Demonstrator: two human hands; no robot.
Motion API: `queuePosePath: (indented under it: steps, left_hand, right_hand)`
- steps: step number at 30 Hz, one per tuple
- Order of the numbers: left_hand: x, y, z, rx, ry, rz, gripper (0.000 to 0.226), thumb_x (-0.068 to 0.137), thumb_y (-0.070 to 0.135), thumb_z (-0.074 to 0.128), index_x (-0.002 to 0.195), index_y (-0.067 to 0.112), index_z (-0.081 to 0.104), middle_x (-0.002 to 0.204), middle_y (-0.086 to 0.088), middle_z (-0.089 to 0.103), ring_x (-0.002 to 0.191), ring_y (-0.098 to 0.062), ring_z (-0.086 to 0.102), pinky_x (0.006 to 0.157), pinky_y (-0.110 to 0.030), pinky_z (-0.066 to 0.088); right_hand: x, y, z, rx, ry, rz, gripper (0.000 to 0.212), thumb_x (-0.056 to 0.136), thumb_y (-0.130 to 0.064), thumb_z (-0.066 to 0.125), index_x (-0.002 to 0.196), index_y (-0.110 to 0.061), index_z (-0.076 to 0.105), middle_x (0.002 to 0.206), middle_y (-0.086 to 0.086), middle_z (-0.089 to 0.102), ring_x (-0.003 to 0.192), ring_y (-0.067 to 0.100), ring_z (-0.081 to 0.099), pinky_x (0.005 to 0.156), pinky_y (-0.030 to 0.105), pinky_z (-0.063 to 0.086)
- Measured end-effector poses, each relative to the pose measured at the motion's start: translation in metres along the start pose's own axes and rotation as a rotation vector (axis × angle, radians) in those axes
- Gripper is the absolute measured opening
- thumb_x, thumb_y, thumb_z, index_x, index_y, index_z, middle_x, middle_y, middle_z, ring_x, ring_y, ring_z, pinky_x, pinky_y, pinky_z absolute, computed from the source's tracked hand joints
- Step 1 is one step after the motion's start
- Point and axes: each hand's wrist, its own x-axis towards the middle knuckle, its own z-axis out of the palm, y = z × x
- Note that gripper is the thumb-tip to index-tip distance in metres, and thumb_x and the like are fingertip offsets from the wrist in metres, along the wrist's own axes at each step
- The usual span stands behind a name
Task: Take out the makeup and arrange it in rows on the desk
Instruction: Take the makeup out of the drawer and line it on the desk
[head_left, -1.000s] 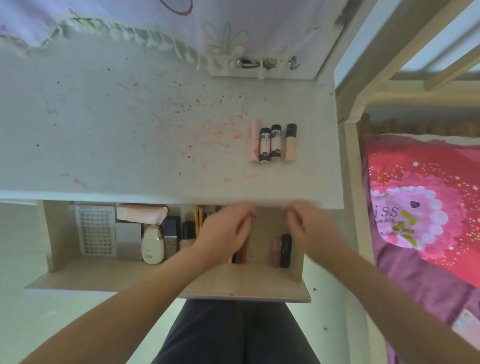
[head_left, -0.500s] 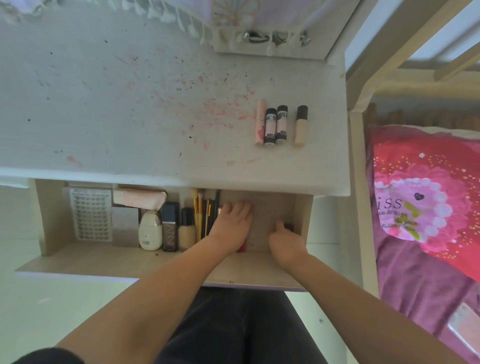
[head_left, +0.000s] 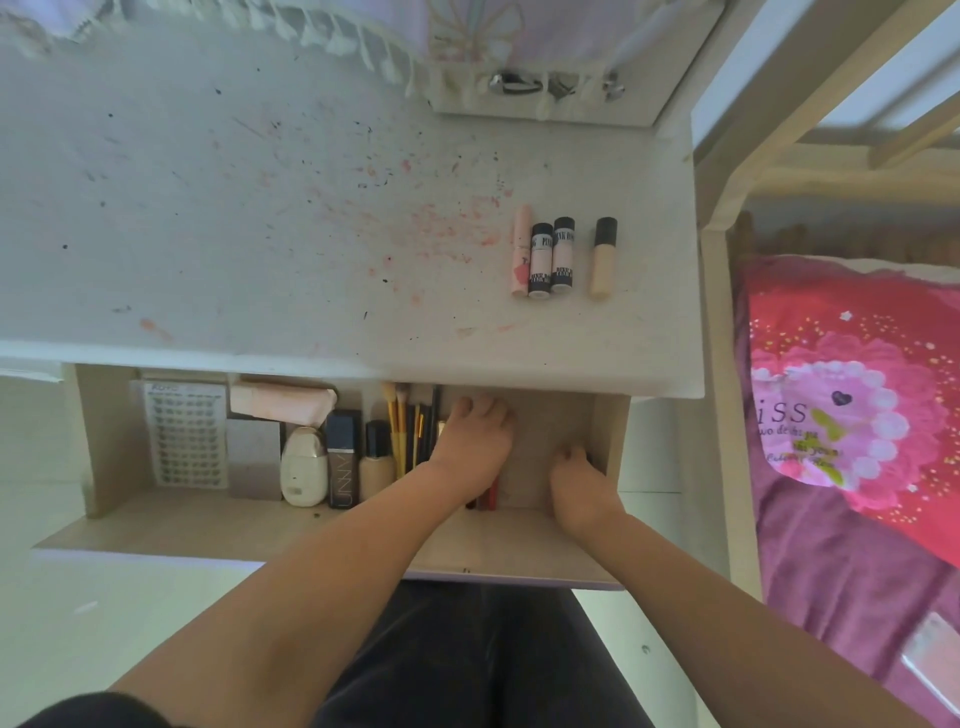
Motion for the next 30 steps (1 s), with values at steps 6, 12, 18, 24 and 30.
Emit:
queuePosePath:
  steps: [6,12,18,24,30]
  left_hand:
    - [-0.001,-0.003,0.002,-0.637,-0.117,-0.145,0.035,0.089,-0.003,0.046,0.120,0.010,0.058,0.132,-0.012,0.048,0.113,-0.027,0.053,0.092,-0.033,0.045]
    - [-0.025,-0.007,-0.017,-0.878,-0.139,-0.152,0.020,0.094,0.020,0.052,0.114,0.016,0.057,0.111,-0.003,0.065,0.103,-0.018,0.060,0.088,-0.031,0.050]
    - [-0.052,-0.045,-0.114,-1.060,0.087,-0.114,0.015,0.087,0.028,0.059,0.089,0.041,0.054,0.080,0.018,0.065,0.076,0.006,0.062,0.068,-0.011,0.051]
    - [0.011,-0.096,-0.179,-1.154,0.491,-0.436,0.003,0.091,0.023,0.058,0.093,0.022,0.060,0.078,0.003,0.068,0.062,-0.007,0.063,0.054,-0.013,0.046]
    - [0.078,-0.093,-0.174,-1.091,0.474,-0.531,0.017,0.091,0.027,0.059,0.097,0.012,0.063,0.084,-0.002,0.067,0.056,-0.008,0.057,0.058,-0.021,0.047]
  right_hand:
    - [0.002,-0.003,-0.004,-0.067,0.047,-0.006,0.044,0.089,-0.004,0.052,0.132,-0.007,0.041,0.128,0.016,0.043,0.099,0.030,0.061,0.083,0.034,0.050]
    - [-0.013,-0.006,-0.013,0.033,0.081,-0.159,0.026,0.096,-0.014,0.045,0.122,-0.011,0.044,0.111,0.009,0.060,0.093,0.026,0.062,0.066,0.028,0.041]
    - [-0.052,0.009,-0.104,0.505,0.289,-0.383,0.007,0.090,-0.030,0.057,0.096,-0.026,0.056,0.086,-0.015,0.060,0.073,0.001,0.055,0.067,0.016,0.043]
    - [-0.024,0.050,-0.220,0.865,0.627,-0.223,0.007,0.091,-0.026,0.058,0.094,-0.021,0.061,0.075,-0.006,0.063,0.058,-0.002,0.056,0.047,0.012,0.048]
    - [0.032,0.057,-0.235,0.750,0.629,-0.085,0.025,0.093,-0.031,0.053,0.100,-0.010,0.066,0.079,0.000,0.061,0.064,0.017,0.057,0.059,0.025,0.051]
